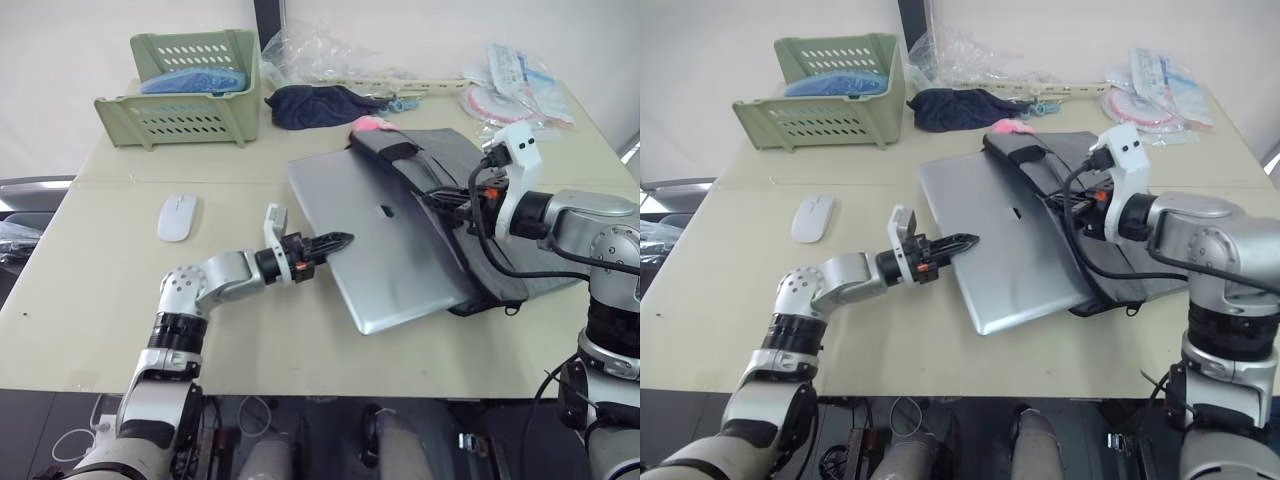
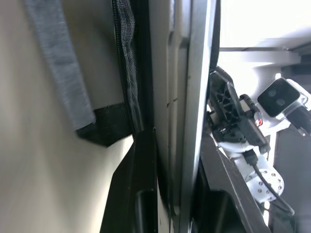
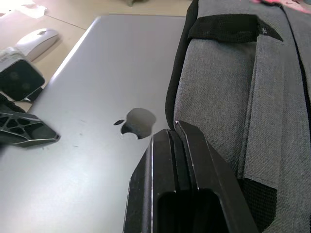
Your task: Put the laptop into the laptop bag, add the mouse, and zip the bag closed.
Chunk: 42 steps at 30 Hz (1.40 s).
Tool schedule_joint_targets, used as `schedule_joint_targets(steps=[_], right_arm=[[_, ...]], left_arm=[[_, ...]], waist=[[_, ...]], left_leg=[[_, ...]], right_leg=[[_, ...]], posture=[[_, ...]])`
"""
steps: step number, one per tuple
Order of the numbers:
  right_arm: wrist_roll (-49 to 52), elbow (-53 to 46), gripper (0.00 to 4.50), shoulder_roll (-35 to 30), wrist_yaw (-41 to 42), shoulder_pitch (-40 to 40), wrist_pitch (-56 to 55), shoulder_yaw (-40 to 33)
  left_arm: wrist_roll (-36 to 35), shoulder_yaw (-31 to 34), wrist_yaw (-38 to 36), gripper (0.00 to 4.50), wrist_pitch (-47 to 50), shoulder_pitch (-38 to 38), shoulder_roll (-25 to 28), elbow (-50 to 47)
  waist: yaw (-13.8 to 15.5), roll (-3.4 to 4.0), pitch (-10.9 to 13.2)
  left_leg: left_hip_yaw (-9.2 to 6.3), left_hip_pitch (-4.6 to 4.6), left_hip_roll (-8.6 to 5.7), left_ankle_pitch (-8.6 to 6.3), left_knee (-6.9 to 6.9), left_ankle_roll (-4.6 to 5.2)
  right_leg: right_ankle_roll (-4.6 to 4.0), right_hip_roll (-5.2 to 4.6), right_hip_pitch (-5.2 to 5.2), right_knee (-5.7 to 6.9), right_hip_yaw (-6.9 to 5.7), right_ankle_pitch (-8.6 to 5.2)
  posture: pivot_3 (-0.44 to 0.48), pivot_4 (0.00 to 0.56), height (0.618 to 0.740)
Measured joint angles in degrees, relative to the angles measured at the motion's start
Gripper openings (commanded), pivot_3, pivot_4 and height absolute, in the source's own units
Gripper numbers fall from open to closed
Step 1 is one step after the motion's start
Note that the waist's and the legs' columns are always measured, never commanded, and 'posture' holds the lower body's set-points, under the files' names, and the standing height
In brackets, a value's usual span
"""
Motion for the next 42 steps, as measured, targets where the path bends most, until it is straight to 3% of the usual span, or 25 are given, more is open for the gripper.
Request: schedule_joint_targets(steps=[8,15,27,39,41,42], right_arm=[[1.39,-1.42,0.03,1.65,-2.79,-0.01,2.33,-2.05],[4.04,-5.92,0.03,6.40,-6.82,-0.88,8.29,-5.42],[5.88,-8.32,0.03,13.98,-13.17,-5.62,16.57,-11.23],[6.00,-8.30,0.03,16.01,-16.70,-6.78,17.67,-13.52],[6.01,-8.30,0.00,15.99,-16.78,-6.77,17.67,-13.52],[6.01,-8.30,0.00,15.97,-16.78,-6.76,17.67,-13.52]], left_arm=[[4.86,-0.24,-0.12,0.30,-1.01,-3.85,-5.79,3.73],[12.85,0.25,-0.12,0.30,-6.14,-7.49,-13.88,9.11],[27.03,8.83,-1.82,0.30,-15.89,-16.30,-25.14,21.03],[36.63,15.46,-4.88,0.30,-20.97,-23.86,-27.97,30.18],[38.43,15.90,-6.31,1.33,-20.91,-24.01,-27.99,30.68],[38.94,15.97,-7.12,1.57,-20.83,-24.01,-28.00,30.70]], waist=[[0.52,0.00,0.00],[0.69,0.00,0.00],[0.78,0.00,0.00],[0.67,0.00,0.00],[0.67,0.01,0.00],[0.66,0.00,0.00]], left_leg=[[0.07,0.02,-0.04,0.00,-0.02,0.00],[0.14,0.02,-0.05,0.01,-0.01,0.02],[0.16,-0.01,-0.06,0.03,-0.04,0.06],[0.20,0.03,-0.06,0.04,-0.16,0.08],[0.20,0.04,-0.06,0.04,-0.20,0.08],[0.20,0.03,-0.06,0.04,-0.20,0.08]], right_leg=[[0.00,0.01,0.00,-0.02,-0.01,0.00],[0.02,0.00,0.00,-0.05,0.04,0.02],[0.04,0.00,0.00,-0.08,0.01,0.03],[0.05,0.00,0.00,-0.10,0.01,0.03],[0.05,0.00,0.00,-0.11,-0.01,0.03],[0.05,0.00,0.00,-0.11,-0.01,0.03]], posture=[[0.000,0.150,0.740],[0.000,0.150,0.740],[0.000,0.150,0.740],[0.000,0.150,0.740],[0.000,0.150,0.740],[0.000,0.150,0.740]])
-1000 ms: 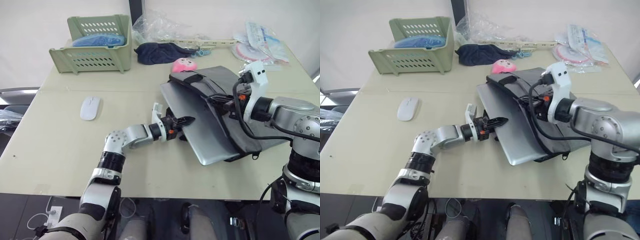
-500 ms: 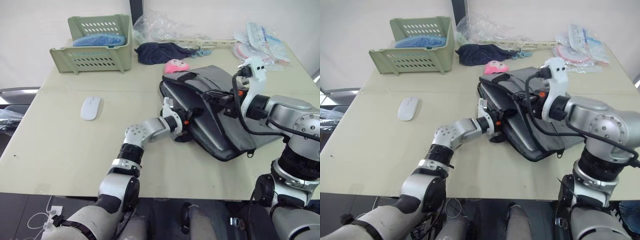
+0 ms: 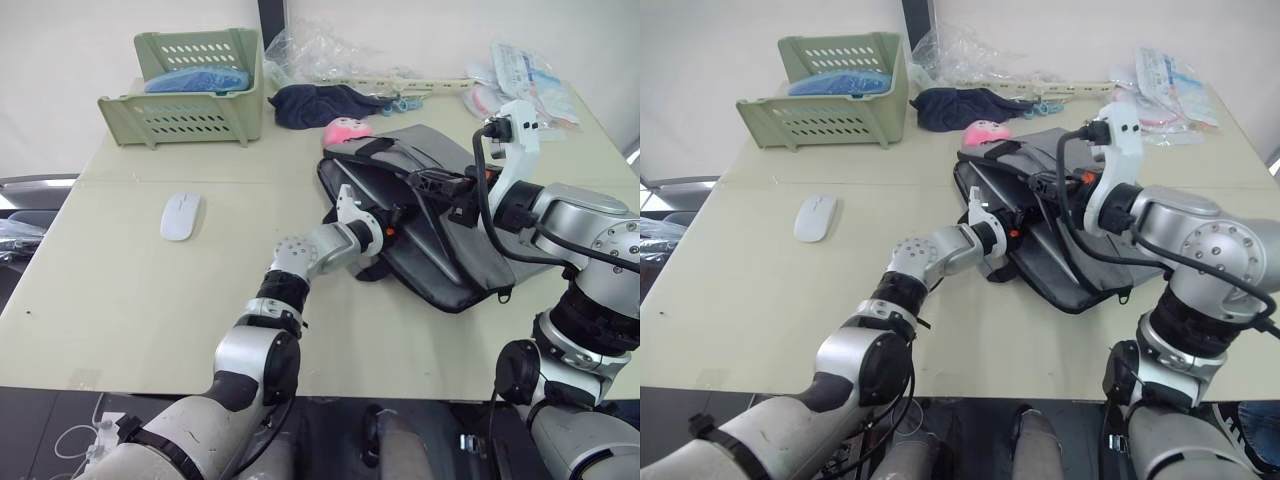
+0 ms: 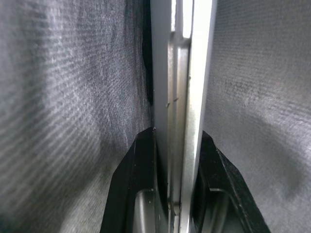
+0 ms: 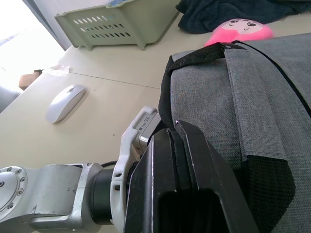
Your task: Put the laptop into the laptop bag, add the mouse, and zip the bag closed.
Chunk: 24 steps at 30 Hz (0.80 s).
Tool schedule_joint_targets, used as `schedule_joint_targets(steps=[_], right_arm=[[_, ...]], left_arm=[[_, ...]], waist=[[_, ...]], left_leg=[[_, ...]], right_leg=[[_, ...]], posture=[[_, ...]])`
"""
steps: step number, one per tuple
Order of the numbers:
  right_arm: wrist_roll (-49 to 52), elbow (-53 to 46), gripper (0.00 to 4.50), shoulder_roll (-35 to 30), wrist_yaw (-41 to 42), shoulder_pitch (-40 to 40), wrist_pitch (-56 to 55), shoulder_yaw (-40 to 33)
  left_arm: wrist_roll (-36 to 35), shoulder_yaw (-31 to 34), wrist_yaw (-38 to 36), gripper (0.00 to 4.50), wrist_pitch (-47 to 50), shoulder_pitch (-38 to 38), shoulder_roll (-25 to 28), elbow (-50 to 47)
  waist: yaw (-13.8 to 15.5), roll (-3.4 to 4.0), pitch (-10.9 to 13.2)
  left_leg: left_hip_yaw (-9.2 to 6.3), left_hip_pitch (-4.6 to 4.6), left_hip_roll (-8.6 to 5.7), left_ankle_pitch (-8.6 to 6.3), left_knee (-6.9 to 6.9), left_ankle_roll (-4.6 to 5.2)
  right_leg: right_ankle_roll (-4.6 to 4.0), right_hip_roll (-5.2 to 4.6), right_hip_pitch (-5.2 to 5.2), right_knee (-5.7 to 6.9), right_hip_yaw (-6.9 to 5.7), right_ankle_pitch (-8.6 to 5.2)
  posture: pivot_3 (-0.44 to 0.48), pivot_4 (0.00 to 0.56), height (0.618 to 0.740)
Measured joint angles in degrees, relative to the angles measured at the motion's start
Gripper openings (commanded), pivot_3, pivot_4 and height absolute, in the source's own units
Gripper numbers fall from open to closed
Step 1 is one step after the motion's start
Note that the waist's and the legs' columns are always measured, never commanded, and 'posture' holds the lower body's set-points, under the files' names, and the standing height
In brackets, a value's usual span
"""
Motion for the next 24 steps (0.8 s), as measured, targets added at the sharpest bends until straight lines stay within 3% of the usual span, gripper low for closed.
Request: schedule_joint_targets(steps=[7,16,20,24], right_arm=[[0.15,0.00,0.00,-0.57,0.07,0.36,-0.21,0.50],[0.54,1.49,0.00,-4.07,1.77,4.56,-6.04,3.21],[0.65,3.05,0.00,-5.70,2.27,6.06,-8.63,4.22],[0.57,3.61,0.00,-9.51,3.98,8.53,-13.65,7.71]], left_arm=[[3.45,0.10,-2.64,4.46,4.46,0.65,0.19,-3.17],[3.05,-0.06,-2.05,4.49,18.58,10.38,5.51,-19.09],[0.33,0.08,-4.82,4.49,28.12,13.47,14.41,-30.92],[0.52,-2.72,-15.94,4.49,32.76,15.47,25.61,-37.65]], waist=[[-0.07,0.00,0.00],[-0.11,0.01,-0.01],[0.00,0.01,-0.01],[-0.04,0.01,-0.01]], left_leg=[[-0.01,0.02,0.00,0.00,-0.02,0.00],[-0.04,0.06,0.02,0.00,-0.02,0.00],[-0.09,0.06,0.03,0.00,0.04,0.00],[-0.12,0.06,0.01,0.00,0.03,-0.01]], right_leg=[[0.00,0.00,0.00,0.00,0.01,0.00],[0.00,0.00,0.00,0.05,0.03,0.00],[0.01,0.00,0.01,0.06,0.03,0.00],[0.01,0.00,0.01,0.06,0.00,0.00]], posture=[[0.000,0.150,0.740],[0.000,0.150,0.740],[0.000,0.150,0.740],[0.000,0.150,0.740]])
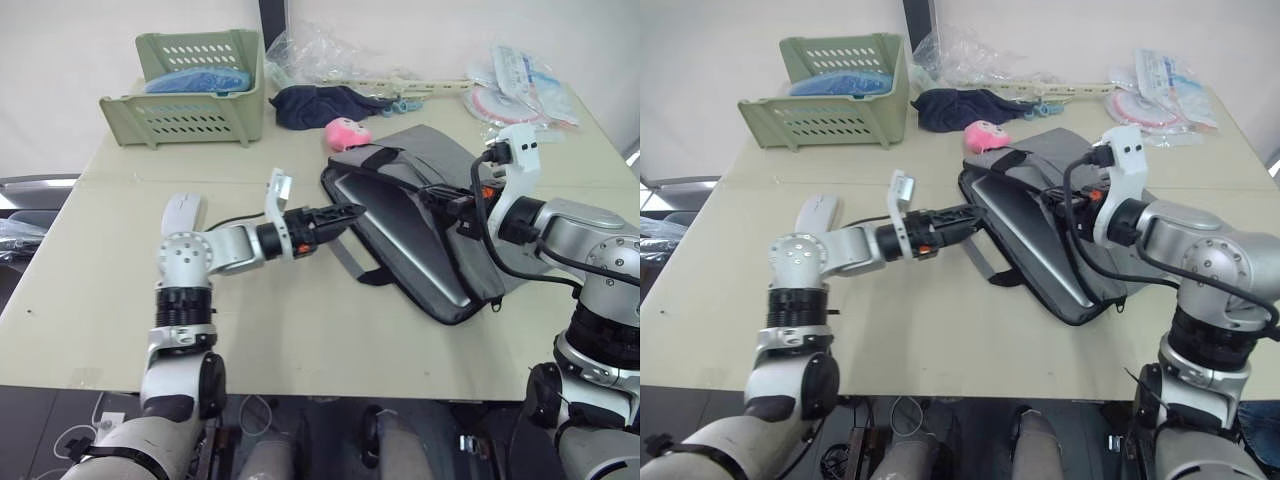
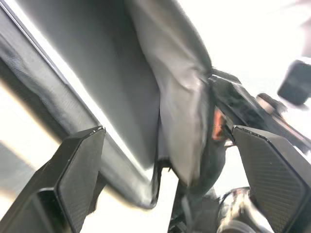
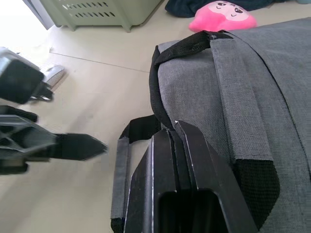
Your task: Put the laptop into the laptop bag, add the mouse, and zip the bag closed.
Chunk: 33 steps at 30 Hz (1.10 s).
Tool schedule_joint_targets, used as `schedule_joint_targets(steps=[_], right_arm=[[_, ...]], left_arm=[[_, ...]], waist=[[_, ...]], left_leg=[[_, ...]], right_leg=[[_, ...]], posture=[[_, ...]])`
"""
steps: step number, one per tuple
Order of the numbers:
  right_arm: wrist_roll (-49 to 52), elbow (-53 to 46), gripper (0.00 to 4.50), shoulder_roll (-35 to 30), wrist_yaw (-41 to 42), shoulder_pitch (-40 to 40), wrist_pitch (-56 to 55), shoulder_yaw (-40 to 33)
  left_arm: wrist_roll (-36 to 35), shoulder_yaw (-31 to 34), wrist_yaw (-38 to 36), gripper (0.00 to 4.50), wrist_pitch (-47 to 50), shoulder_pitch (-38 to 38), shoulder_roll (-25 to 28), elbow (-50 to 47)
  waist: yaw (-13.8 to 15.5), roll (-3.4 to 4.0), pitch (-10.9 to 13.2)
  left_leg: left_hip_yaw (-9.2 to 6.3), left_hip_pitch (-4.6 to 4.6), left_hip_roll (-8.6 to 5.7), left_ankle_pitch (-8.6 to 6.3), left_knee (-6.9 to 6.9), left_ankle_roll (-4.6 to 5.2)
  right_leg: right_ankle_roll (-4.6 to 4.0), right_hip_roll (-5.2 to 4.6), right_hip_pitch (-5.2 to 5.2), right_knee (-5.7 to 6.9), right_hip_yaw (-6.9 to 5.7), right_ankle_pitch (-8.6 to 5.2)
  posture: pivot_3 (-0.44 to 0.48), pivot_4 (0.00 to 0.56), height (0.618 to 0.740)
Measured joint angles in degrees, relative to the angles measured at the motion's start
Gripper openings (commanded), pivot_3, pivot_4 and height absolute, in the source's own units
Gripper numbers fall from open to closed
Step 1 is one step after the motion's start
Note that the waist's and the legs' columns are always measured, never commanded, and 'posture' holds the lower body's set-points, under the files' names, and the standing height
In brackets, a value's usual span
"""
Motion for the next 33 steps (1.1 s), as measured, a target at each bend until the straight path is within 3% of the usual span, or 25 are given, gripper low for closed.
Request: schedule_joint_targets(steps=[4,8,15,18,28,31,33], right_arm=[[-1.47,0.04,0.00,-4.04,2.39,4.46,-6.53,4.61],[-4.72,-0.06,0.00,-6.01,3.66,9.71,-14.02,10.45],[-8.42,-0.38,0.00,-6.03,3.84,12.79,-21.03,15.98],[-10.62,-0.38,0.00,-6.12,4.07,13.87,-23.97,18.35],[-13.15,1.38,0.00,-5.45,5.26,13.27,-27.47,21.06],[-13.90,1.82,0.79,-5.46,5.94,13.24,-28.73,21.97],[-13.84,1.82,1.72,-5.28,6.72,13.27,-29.75,22.10]], left_arm=[[1.48,-2.44,-8.76,4.49,1.23,2.26,7.90,-3.00],[4.14,-4.89,-17.58,4.49,0.88,9.47,18.12,-9.11],[8.36,-6.31,-23.95,4.49,-5.50,19.77,21.99,-19.51],[12.10,-6.36,-25.11,4.49,-12.81,25.19,21.85,-24.12],[20.24,-7.38,-29.48,4.49,-24.00,30.79,23.53,-26.75],[22.65,-7.07,-30.57,4.50,-29.77,32.75,23.03,-26.99],[24.37,-6.79,-30.84,4.50,-33.46,33.58,22.12,-27.06]], waist=[[-0.08,0.00,0.00],[-0.97,0.00,0.00],[-1.37,0.00,0.00],[-1.36,-0.01,0.01],[-1.47,0.00,0.00],[-1.40,0.00,0.00],[-1.35,-0.01,0.01]], left_leg=[[0.03,0.02,0.00,0.00,-0.05,-0.01],[0.02,0.07,0.06,-0.02,-0.17,-0.04],[-0.06,0.01,0.14,-0.03,-0.16,-0.06],[-0.06,-0.02,0.16,-0.03,-0.16,-0.07],[0.00,0.01,0.29,-0.04,-0.17,-0.08],[0.01,0.00,0.32,-0.05,-0.17,-0.09],[0.01,-0.01,0.33,-0.05,-0.17,-0.09]], right_leg=[[0.00,0.02,0.02,-0.06,-0.01,0.00],[0.00,0.04,0.01,-0.07,0.00,0.00],[0.00,0.06,0.01,-0.14,0.00,0.00],[0.00,0.06,0.00,-0.18,-0.01,0.00],[-0.01,0.20,0.00,-0.19,0.00,0.00],[-0.01,0.21,0.00,-0.23,0.01,0.00],[-0.01,0.21,0.00,-0.24,0.00,0.00]], posture=[[0.000,0.150,0.740],[0.000,0.150,0.740],[0.000,0.150,0.740],[0.000,0.150,0.740],[0.000,0.150,0.740],[0.000,0.150,0.740],[0.000,0.150,0.740]])
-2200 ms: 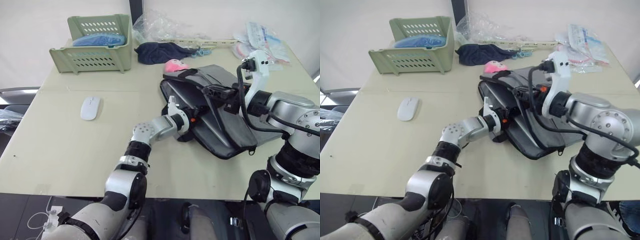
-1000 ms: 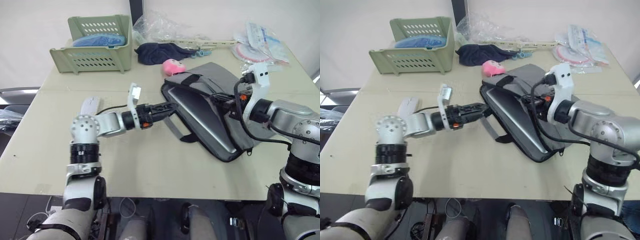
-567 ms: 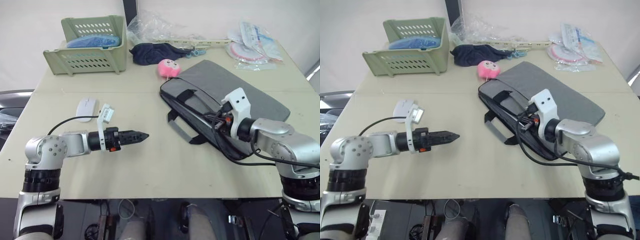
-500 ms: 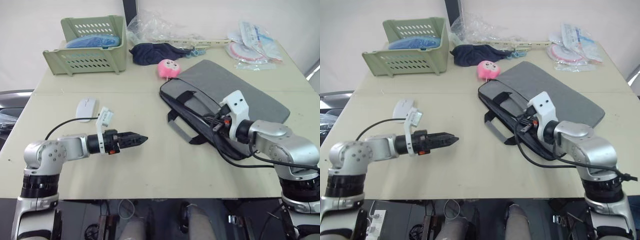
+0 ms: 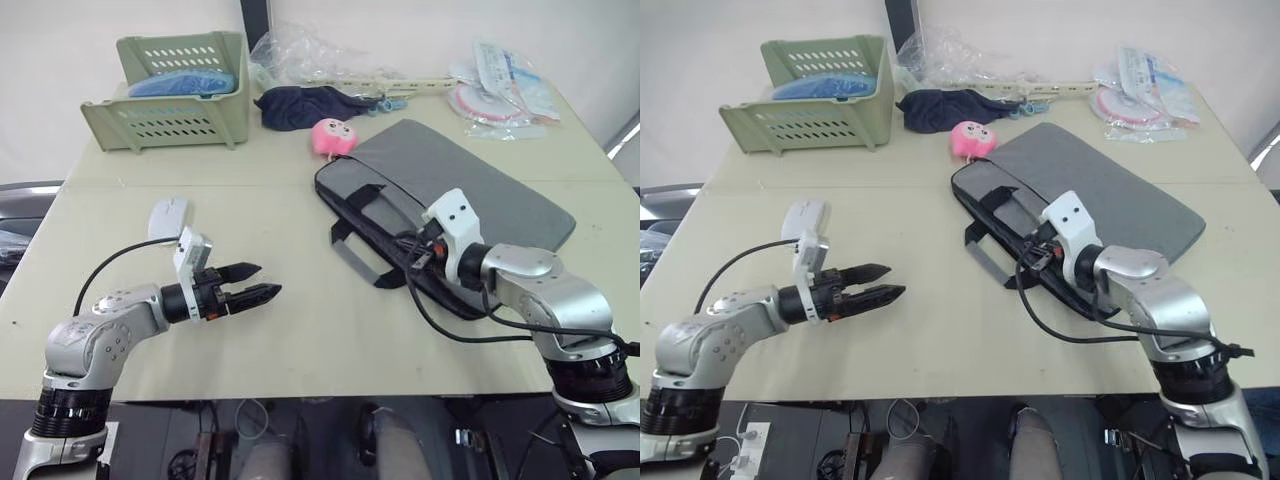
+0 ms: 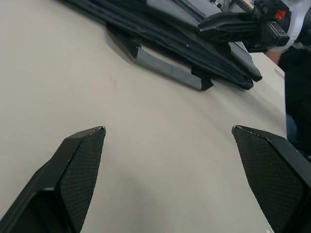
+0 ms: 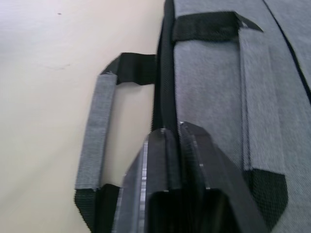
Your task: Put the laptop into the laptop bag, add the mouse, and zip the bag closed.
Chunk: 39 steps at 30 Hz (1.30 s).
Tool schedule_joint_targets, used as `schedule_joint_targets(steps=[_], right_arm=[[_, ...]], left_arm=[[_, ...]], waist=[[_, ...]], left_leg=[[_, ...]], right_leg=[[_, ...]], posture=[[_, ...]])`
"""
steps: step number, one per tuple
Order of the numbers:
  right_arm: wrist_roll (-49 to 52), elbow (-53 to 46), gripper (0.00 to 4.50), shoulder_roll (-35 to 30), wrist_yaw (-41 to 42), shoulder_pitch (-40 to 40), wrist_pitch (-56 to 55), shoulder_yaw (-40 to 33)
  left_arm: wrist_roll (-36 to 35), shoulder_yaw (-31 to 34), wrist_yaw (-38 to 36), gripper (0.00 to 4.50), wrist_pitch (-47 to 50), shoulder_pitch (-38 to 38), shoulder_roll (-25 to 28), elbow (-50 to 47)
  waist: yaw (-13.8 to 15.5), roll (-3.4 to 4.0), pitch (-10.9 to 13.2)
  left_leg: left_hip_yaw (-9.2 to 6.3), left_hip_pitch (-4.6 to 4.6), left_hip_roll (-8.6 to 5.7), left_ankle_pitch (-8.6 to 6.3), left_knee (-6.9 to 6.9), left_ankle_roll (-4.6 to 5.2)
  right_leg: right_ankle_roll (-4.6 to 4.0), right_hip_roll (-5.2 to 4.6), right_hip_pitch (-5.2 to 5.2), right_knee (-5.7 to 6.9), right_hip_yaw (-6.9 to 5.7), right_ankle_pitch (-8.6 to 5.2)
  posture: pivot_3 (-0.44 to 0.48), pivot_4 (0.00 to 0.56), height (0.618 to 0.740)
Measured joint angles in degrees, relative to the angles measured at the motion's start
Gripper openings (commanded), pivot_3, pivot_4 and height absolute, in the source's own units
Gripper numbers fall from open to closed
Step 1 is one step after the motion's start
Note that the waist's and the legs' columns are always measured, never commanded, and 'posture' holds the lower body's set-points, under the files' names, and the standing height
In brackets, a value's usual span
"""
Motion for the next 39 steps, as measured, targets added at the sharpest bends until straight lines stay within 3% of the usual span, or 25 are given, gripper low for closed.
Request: schedule_joint_targets(steps=[2,4,6,7,11,14,18,22,24,27,32,39], right_arm=[[0.02,-0.02,2.74,-0.15,0.85,0.36,-1.16,-0.08],[0.11,-0.22,3.37,-0.94,2.30,1.58,-2.75,-0.27],[3.03,-1.50,4.27,-1.46,6.11,6.31,-5.82,-5.17],[4.56,-1.98,4.45,-1.85,7.55,8.02,-6.58,-7.70],[6.99,-2.56,4.45,-6.35,13.17,11.46,-10.74,-14.37],[7.37,0.77,4.45,-12.12,18.42,16.80,-14.69,-22.90],[3.48,12.71,4.45,-19.84,23.74,25.67,-19.35,-32.89],[-0.60,26.93,4.45,-24.62,27.84,28.49,-29.87,-38.67],[-1.83,31.17,4.45,-26.09,28.66,28.86,-33.43,-39.75],[-8.03,49.81,4.45,-32.49,30.89,29.01,-49.04,-38.49],[-10.45,61.80,4.45,-34.25,32.53,24.04,-57.37,-35.73],[-11.34,67.99,4.45,-34.37,33.34,19.79,-61.83,-33.34]], left_arm=[[1.45,0.07,-0.04,4.50,-2.05,0.67,0.00,0.00],[2.26,0.41,-0.17,4.50,-3.86,1.76,0.00,-0.01],[3.17,2.52,-0.59,4.50,-6.57,4.56,0.14,-0.18],[3.72,3.33,-0.89,4.50,-7.85,5.59,0.49,-0.18],[4.29,6.72,-3.54,4.50,-12.18,7.49,2.21,0.59],[5.01,12.67,-7.00,4.50,-16.70,8.73,5.94,6.06],[8.89,18.61,-10.76,4.50,-23.20,9.35,13.28,17.41],[12.96,20.55,-13.89,4.50,-31.01,4.69,18.96,32.77],[13.82,20.83,-14.53,4.50,-32.99,3.28,20.44,37.03],[17.72,20.52,-16.88,4.50,-40.68,-1.90,26.39,55.02],[19.92,19.78,-18.55,4.50,-44.95,-6.40,28.69,64.04],[21.44,18.34,-20.22,4.50,-47.44,-8.80,28.73,67.84]], waist=[[0.00,0.00,0.00],[0.15,0.00,0.00],[0.47,0.00,0.00],[0.60,-0.01,0.00],[1.10,-0.01,0.00],[1.59,-0.01,0.00],[1.96,-0.01,0.00],[1.27,-0.01,0.00],[1.07,0.00,0.00],[-0.20,0.00,0.02],[-0.93,0.01,0.03],[-1.57,0.10,0.10]], left_leg=[[0.01,0.01,0.00,0.00,0.00,0.00],[-0.02,-0.01,-0.01,0.00,0.00,0.00],[-0.06,-0.04,0.00,0.00,0.00,0.00],[-0.06,-0.04,-0.01,0.00,-0.01,0.00],[0.01,-0.04,0.02,0.00,0.00,0.01],[0.10,-0.03,0.17,-0.03,0.00,-0.05],[0.24,0.00,0.18,-0.05,-0.18,-0.01],[0.33,0.10,0.27,-0.06,-0.47,0.00],[0.36,0.12,0.31,-0.06,-0.50,-0.01],[0.51,0.18,0.35,-0.07,-0.61,-0.02],[0.60,0.33,0.41,-0.07,-0.60,-0.02],[0.70,0.69,0.56,-0.11,-0.69,-0.10]], right_leg=[[0.00,0.00,0.00,0.00,0.01,0.00],[0.00,0.00,0.00,-0.01,0.00,0.00],[0.00,0.00,0.00,-0.04,-0.05,0.00],[0.00,0.00,0.00,-0.05,-0.05,0.00],[0.00,0.03,0.01,-0.13,-0.01,0.01],[-0.02,0.20,0.03,-0.19,0.00,0.02],[-0.02,0.26,0.09,-0.40,0.00,0.03],[-0.02,0.31,0.34,-0.51,0.04,0.04],[-0.02,0.36,0.32,-0.51,0.03,0.04],[-0.02,0.37,0.28,-0.55,-0.04,0.04],[0.00,0.36,0.48,-0.58,-0.05,0.06],[0.00,0.39,0.75,-0.58,-0.07,0.05]], posture=[[0.000,0.150,0.740],[0.000,0.150,0.740],[0.000,0.150,0.740],[0.000,0.150,0.740],[0.000,0.150,0.740],[0.000,0.150,0.740],[0.000,0.150,0.740],[0.000,0.150,0.740],[0.000,0.150,0.740],[0.000,0.150,0.740],[0.000,0.150,0.740],[0.000,0.150,0.740]])
